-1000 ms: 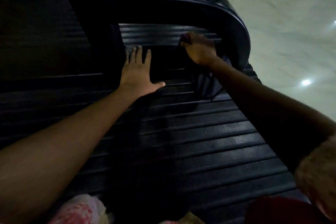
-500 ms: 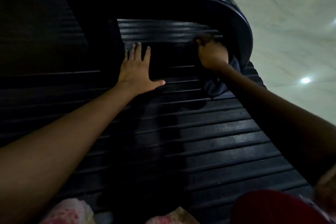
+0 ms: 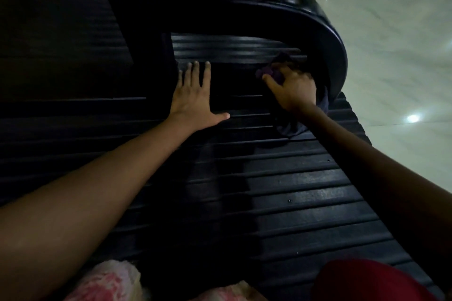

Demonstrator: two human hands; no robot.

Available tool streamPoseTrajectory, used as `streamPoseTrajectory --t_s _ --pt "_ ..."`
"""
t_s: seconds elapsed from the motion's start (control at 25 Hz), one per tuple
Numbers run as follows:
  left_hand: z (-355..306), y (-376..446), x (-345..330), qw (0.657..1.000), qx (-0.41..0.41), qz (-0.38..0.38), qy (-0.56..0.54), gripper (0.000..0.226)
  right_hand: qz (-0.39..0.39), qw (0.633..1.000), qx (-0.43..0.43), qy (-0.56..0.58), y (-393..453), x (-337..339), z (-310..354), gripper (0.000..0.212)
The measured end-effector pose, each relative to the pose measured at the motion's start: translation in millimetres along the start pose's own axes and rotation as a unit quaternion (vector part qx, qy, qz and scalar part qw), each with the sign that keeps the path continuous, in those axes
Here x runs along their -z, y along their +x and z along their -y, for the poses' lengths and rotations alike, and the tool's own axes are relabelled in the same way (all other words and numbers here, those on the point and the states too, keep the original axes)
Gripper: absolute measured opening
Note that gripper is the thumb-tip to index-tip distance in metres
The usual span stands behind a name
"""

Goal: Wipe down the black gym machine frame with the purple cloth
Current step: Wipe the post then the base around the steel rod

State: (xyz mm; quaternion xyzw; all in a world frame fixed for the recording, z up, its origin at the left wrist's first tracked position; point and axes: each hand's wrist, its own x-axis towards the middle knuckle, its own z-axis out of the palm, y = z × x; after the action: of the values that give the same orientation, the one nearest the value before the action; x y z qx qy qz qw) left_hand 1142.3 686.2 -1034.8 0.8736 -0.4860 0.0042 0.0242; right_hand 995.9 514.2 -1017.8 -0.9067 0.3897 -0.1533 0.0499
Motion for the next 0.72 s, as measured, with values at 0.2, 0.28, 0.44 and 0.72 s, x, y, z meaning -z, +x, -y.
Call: streamPoseTrajectory --t_s 0.2,0.28,0.44,0.72 --pt "-2 -3 -5 0.999 -0.007 -0.039 0.003 0.132 0.082 0.996 0.023 0.028 44 -19 52 0.043" --pt "0 -3 -6 0.999 -0.008 -0.044 0.014 0.131 0.109 0.986 0.125 0.030 39 -27 86 0.044" --pt "1 -3 -5 0.999 -0.004 -0.039 0.000 0.129 0.152 0.955 0.243 0.073 11 -9 73 0.057" --pt "2 -4 -4 1.000 -0.002 -0.024 0.007 0.129 0.119 0.993 -0.008 0.017 25 1 1 0.052"
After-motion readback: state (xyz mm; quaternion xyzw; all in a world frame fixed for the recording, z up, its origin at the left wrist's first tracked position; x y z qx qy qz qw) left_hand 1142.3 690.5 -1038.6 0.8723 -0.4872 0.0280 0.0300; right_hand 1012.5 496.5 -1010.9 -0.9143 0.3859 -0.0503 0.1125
